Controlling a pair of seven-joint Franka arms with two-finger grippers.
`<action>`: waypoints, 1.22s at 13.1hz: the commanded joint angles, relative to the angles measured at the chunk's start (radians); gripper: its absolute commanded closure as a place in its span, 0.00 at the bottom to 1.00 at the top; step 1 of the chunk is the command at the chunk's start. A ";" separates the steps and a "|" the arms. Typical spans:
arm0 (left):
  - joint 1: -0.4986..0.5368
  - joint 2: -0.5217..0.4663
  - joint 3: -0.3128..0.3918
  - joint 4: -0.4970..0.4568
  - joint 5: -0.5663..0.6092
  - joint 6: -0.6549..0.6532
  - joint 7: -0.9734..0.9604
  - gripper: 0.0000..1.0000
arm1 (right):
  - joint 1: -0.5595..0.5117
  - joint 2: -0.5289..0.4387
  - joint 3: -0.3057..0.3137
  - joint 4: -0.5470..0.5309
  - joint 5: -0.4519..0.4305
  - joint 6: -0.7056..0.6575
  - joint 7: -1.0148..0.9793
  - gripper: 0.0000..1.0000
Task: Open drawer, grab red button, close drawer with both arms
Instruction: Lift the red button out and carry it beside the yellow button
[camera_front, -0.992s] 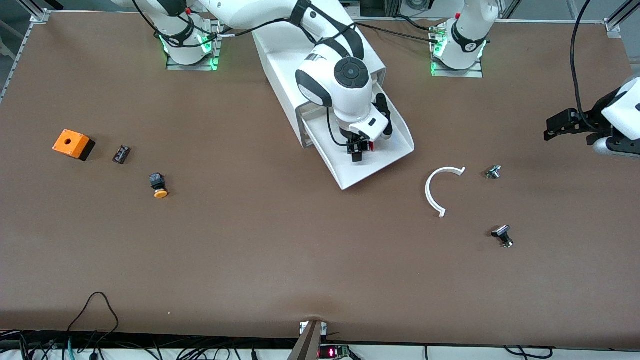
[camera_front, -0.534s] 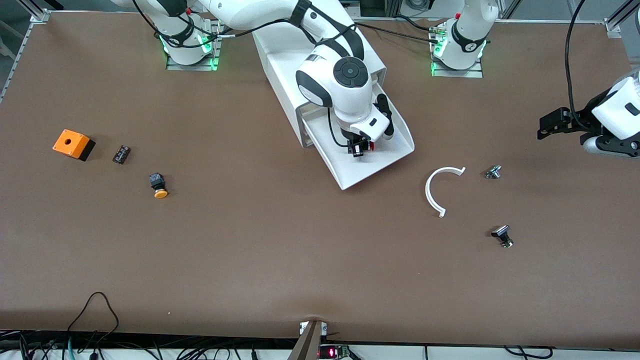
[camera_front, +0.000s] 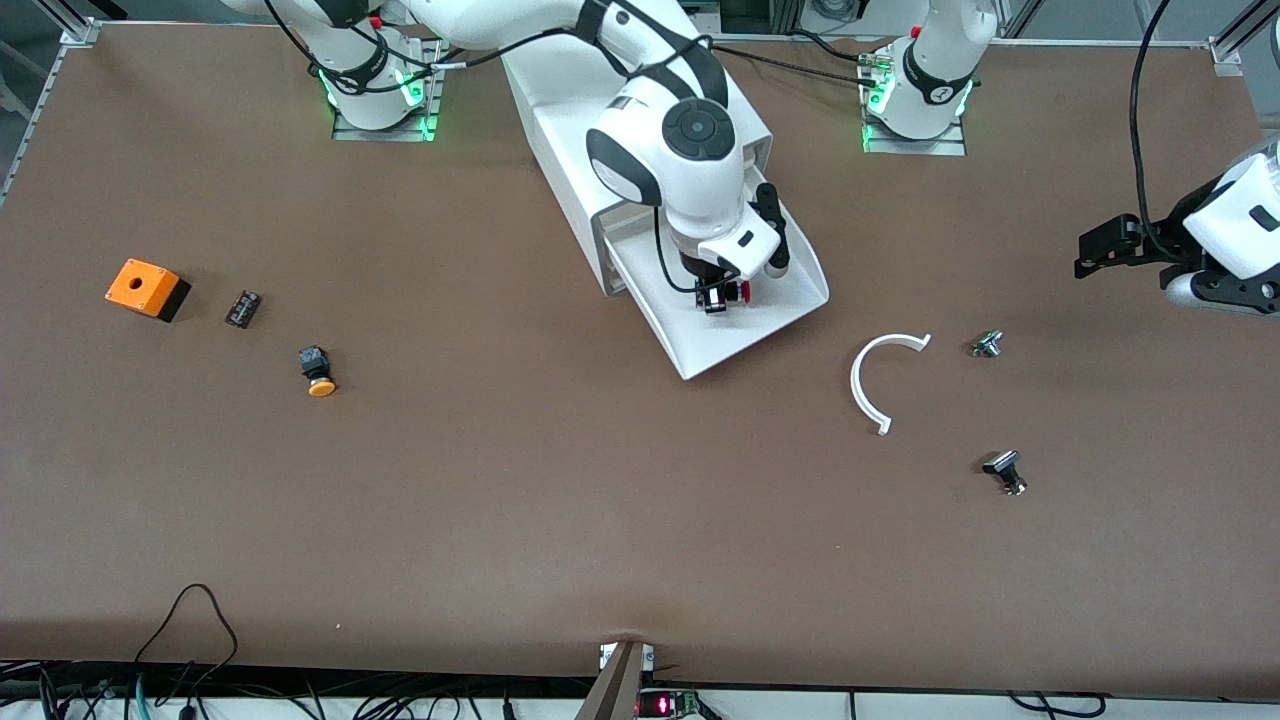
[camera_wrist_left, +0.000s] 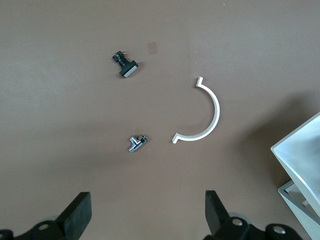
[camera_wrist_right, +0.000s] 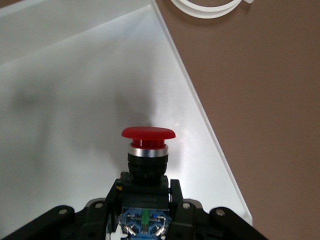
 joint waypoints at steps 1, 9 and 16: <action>-0.001 0.002 -0.003 0.021 -0.003 -0.021 -0.010 0.00 | -0.012 -0.087 -0.060 -0.007 0.018 -0.063 0.020 0.82; -0.001 0.002 -0.003 0.020 -0.003 -0.023 -0.010 0.00 | -0.064 -0.127 -0.145 -0.094 0.018 0.001 0.458 0.81; -0.002 0.004 -0.035 0.021 0.004 -0.021 -0.010 0.00 | -0.211 -0.191 -0.148 -0.275 0.031 0.009 0.613 0.81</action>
